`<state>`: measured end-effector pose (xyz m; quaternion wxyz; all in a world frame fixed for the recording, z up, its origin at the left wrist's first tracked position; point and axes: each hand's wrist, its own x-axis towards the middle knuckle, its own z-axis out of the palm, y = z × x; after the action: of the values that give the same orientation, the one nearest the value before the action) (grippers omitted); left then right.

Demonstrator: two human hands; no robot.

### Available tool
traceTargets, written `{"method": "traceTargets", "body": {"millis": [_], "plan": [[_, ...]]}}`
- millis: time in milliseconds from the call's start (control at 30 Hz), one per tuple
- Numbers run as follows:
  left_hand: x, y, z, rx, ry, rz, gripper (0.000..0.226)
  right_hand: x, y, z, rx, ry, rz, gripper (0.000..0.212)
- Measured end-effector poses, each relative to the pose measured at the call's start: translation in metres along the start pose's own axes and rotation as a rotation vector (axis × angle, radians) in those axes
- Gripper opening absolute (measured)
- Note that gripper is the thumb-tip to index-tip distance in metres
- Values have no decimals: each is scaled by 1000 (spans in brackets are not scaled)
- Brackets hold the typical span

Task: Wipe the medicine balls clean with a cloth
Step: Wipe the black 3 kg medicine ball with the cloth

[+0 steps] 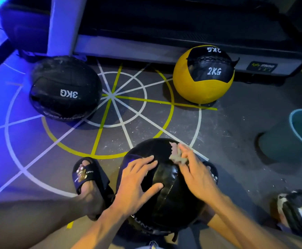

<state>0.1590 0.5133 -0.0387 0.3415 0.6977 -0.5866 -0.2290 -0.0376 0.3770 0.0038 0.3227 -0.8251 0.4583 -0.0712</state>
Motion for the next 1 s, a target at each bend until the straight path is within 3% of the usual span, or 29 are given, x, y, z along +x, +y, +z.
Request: {"method": "traceTargets", "body": {"millis": [67,133,200,267,333,400,500,533,600,667,767,800,933,1000], "plan": [[-2,3,3,-7,2,7,64,29,1,-4,104,-11,149,41],[-2,4,5,6,1,11,64,49,-4,-5,108,21,168,35],[-2,2,4,8,4,5,63,47,-17,3,34,12,-26,31],[-5,-2,3,15,8,10,61,29,-31,14,-46,-98,-329,43],[-9,-4,2,14,-3,-1,60,22,-25,14,-47,-208,-473,55],[-11,-2,3,1,-12,2,61,38,-3,8,-13,-195,-397,58],[-11,1,6,0,-10,10,61,72,11,-2,98,-69,67,39],[-11,1,7,1,-5,14,61,77,8,1,74,-55,143,36],[-12,-1,7,-1,9,24,61,72,-9,8,-12,-51,71,31],[-12,-3,7,10,13,25,59,55,-40,13,-26,-136,-187,29],[-10,-4,7,10,5,11,56,55,-53,16,-24,-333,-429,45],[-10,-3,7,1,3,14,58,69,-41,14,-18,-308,-390,45],[-11,-1,8,-10,3,38,60,116,3,-2,-49,-188,101,37],[-11,-1,8,-16,14,44,59,117,-15,3,-73,-224,71,35]]}}
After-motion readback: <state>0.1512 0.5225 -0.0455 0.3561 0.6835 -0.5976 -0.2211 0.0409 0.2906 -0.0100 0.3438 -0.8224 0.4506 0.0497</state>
